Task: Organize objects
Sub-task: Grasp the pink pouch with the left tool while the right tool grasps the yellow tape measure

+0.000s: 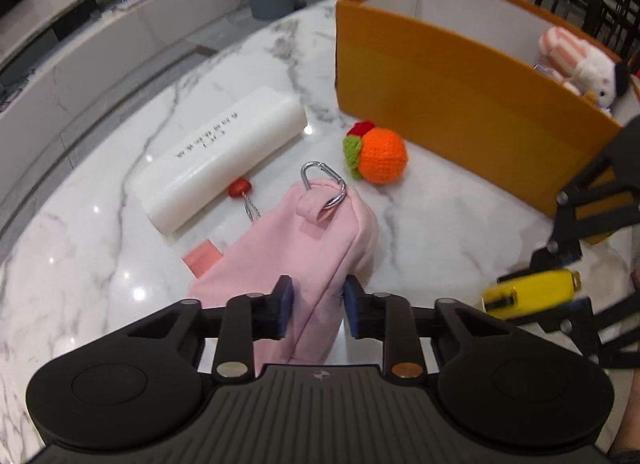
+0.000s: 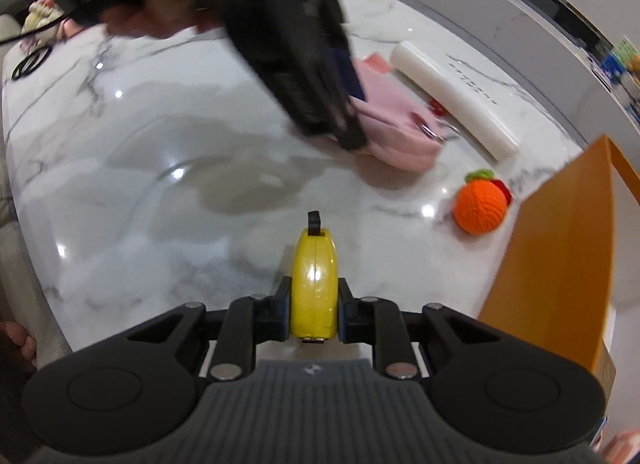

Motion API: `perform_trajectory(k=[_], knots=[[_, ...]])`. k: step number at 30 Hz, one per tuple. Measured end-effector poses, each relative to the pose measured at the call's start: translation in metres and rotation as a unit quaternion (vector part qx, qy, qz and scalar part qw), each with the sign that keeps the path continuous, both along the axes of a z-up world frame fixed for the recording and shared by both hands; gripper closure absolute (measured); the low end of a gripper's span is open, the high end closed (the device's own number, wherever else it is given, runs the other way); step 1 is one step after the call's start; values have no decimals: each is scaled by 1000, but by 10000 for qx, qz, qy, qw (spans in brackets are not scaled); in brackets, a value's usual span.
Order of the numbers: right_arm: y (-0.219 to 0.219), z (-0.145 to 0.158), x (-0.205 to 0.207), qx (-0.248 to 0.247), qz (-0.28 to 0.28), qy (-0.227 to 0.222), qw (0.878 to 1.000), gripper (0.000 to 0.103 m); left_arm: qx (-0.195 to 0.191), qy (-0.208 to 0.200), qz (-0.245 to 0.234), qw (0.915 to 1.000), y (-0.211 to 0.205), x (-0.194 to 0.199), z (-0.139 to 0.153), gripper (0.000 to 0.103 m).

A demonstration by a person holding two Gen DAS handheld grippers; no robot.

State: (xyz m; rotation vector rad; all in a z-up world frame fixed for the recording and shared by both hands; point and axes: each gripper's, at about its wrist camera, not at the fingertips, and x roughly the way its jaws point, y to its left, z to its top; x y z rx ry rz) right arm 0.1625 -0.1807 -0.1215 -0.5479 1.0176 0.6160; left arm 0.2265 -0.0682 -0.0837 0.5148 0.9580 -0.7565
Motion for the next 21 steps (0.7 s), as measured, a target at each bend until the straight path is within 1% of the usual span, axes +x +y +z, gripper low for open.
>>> perform_trajectory(k=[3, 6, 9, 12, 21], knots=[[-5, 6, -3, 87, -140, -3, 9999, 81, -230, 14, 95, 9997, 8, -9, 11, 78], [-9, 13, -8, 164, -254, -31, 9995, 81, -188, -51, 90, 9998, 11, -20, 18, 81], [-13, 22, -11, 195, -302, -82, 9993, 81, -152, -68, 99, 9998, 14, -29, 26, 81], [-14, 31, -13, 205, -316, -150, 9992, 81, -200, -81, 134, 9997, 18, -39, 35, 81], [-15, 55, -31, 261, -322, -315, 9986, 81, -305, -365, 230, 9986, 25, -68, 64, 81]])
